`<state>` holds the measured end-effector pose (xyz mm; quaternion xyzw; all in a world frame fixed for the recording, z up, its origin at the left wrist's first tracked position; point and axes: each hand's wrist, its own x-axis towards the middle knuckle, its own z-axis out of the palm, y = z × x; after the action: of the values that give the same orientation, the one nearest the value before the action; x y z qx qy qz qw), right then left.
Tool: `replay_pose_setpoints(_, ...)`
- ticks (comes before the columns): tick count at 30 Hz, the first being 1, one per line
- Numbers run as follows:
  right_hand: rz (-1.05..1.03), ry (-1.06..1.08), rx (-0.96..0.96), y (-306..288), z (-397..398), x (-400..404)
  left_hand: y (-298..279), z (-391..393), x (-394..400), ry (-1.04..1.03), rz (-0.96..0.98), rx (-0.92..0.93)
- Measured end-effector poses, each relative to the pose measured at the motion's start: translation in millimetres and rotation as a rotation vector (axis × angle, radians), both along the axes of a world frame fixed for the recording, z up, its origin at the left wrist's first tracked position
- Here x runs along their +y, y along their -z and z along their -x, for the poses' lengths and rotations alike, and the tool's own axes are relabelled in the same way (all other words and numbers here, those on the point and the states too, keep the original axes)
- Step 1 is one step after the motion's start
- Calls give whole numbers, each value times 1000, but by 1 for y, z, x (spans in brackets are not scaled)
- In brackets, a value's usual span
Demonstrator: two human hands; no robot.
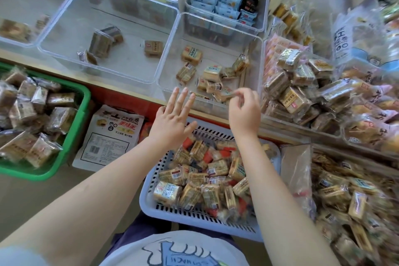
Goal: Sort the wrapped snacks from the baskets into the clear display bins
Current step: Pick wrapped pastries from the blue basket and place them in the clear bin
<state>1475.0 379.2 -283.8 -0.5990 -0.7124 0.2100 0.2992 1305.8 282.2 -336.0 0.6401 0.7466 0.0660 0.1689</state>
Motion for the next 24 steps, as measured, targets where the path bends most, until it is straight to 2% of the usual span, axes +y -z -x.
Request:
replay_pose_setpoints(2, -39, -3, -1, 19, -14, -37, 0, 0, -1, -7, -12, -17)
replay_pose_setpoints(3, 44, -29, -37, 31, -20, -52, 1, -1, -1, -8, -18, -26)
replay_pose_setpoints(6, 529, -208, -319, 82, -32, -82, 2, -1, 0, -5, -22, -38)
replay_pose_setpoints(8, 710, -330, -549, 110, -43, -96, 3, -1, 0, -13, -15, -34)
replay_pose_setpoints(10, 711, -372, -735, 131, -51, -105, 5, -1, 0, -15, -13, -28)
replay_pose_setpoints(13, 642, -330, -874, 145, -52, -115, 7, -1, 0, -7, -22, -9)
replay_pose_setpoints(16, 675, -228, -907, 151, -50, -115, 9, -2, 0, -17, -32, 5)
replay_pose_setpoints(20, 683, -195, -861, 157, -52, -112, 10, -4, 0, -23, -47, 7)
replay_pose_setpoints(22, 682, -161, -751, 154, -52, -111, 10, -5, 0, -21, -45, 11)
replay_pose_setpoints(24, 694, -64, -504, 143, -51, -109, 9, -5, 1, -22, -42, 16)
